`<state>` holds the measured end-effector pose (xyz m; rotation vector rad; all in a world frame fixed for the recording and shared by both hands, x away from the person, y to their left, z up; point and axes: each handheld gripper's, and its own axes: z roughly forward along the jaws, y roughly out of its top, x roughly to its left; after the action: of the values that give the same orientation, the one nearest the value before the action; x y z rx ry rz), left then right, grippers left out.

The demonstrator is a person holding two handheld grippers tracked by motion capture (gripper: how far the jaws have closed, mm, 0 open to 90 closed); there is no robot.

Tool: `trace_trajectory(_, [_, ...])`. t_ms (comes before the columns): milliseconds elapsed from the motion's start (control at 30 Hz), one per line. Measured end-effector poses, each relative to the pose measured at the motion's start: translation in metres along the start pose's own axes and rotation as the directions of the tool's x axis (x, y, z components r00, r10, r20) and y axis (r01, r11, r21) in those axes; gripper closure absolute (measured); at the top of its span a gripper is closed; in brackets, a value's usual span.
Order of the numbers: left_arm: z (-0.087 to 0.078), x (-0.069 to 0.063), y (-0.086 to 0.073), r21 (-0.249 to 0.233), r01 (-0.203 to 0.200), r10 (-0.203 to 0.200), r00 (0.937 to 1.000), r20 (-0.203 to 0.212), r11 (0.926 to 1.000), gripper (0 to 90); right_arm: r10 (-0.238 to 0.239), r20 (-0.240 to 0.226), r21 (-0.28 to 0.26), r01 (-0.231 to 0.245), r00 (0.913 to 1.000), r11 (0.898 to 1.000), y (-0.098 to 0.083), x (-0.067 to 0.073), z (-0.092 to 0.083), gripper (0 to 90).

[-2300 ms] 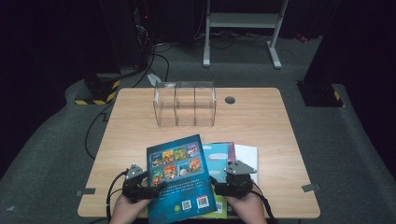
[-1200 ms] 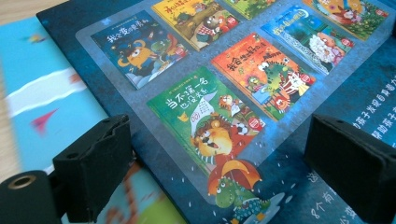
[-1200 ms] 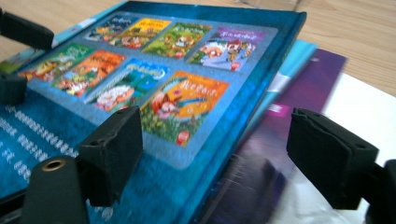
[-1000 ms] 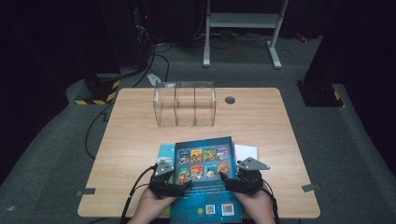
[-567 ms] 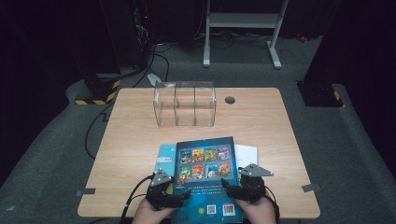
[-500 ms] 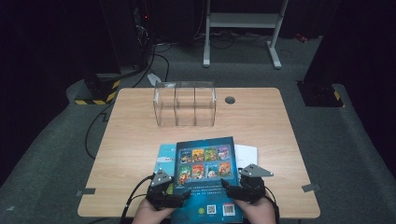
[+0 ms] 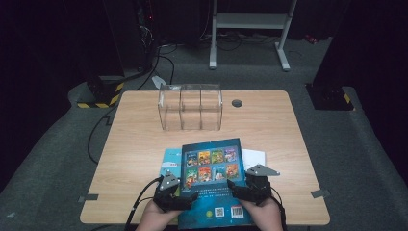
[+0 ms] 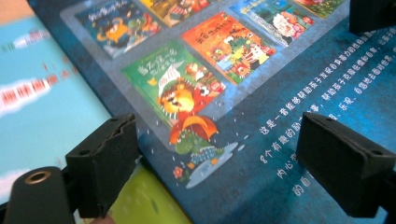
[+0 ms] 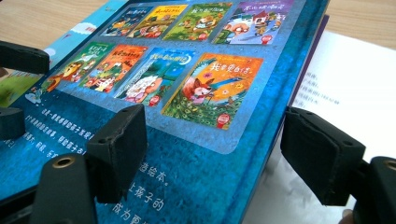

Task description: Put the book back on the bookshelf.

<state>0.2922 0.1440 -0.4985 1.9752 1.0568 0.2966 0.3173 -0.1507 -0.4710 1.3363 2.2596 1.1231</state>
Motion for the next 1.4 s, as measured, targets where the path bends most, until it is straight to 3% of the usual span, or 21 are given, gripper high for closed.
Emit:
trace_trajectory(200, [0.011, 0.012, 0.008, -0.025, 0.016, -0.016, 0.9999, -0.005, 0.9996, 14.7, -0.029, 0.039, -0.010, 0.030, 0.9988, 1.000, 0.012, -0.005, 0.011, 23.1])
trace_trajectory(400, [0.020, 0.026, 0.016, -0.033, 0.035, -0.035, 0.9993, 0.012, 0.9988, 15.6, -0.037, 0.039, 0.021, 0.037, 0.9985, 0.999, 0.025, -0.013, 0.019, 21.8])
trace_trajectory(467, [0.020, 0.031, 0.015, -0.022, 0.080, -0.079, 0.9963, 0.034, 0.9966, 14.8, -0.042, 0.036, 0.018, 0.042, 0.9985, 0.999, 0.024, -0.013, 0.018, 21.8])
trace_trajectory(600, [0.017, 0.029, 0.012, -0.025, 0.091, -0.090, 0.9955, 0.028, 0.9955, 17.4, -0.046, 0.015, 0.000, 0.046, 0.9988, 0.999, 0.014, -0.011, 0.011, 21.3])
trace_trajectory(700, [0.014, 0.028, 0.007, -0.043, 0.116, -0.115, 0.9933, 0.011, 0.9924, 17.8, -0.012, -0.019, -0.030, 0.011, 0.9998, 0.999, 0.003, -0.011, 0.006, 21.1])
trace_trajectory(867, [0.010, 0.027, 0.004, -0.070, 0.090, -0.091, 0.9956, -0.020, 0.9935, 22.7, -0.018, -0.029, -0.029, 0.017, 0.9994, 0.999, 0.002, -0.012, 0.006, 19.9])
trace_trajectory(933, [0.011, 0.030, 0.004, -0.057, 0.132, -0.130, 0.9912, 0.025, 0.9897, 24.6, -0.008, -0.051, -0.016, 0.008, 0.9987, 1.000, 0.004, -0.014, 0.009, 16.9])
trace_trajectory(1000, [0.012, 0.029, 0.003, -0.063, 0.114, -0.112, 0.9933, 0.028, 0.9915, 23.3, -0.003, -0.097, 0.009, 0.004, 0.9953, 1.000, 0.007, -0.017, 0.015, 14.0])
trace_trajectory(1167, [0.013, 0.027, 0.005, -0.051, 0.102, -0.100, 0.9944, 0.033, 0.9935, 18.3, 0.006, -0.113, 0.050, -0.001, 0.9936, 0.999, 0.014, -0.019, 0.020, 12.9])
trace_trajectory(1400, [0.013, 0.027, 0.005, -0.048, 0.099, -0.097, 0.9946, 0.036, 0.9940, 18.1, -0.003, -0.106, 0.050, 0.009, 0.9944, 0.999, 0.017, -0.020, 0.021, 14.7])
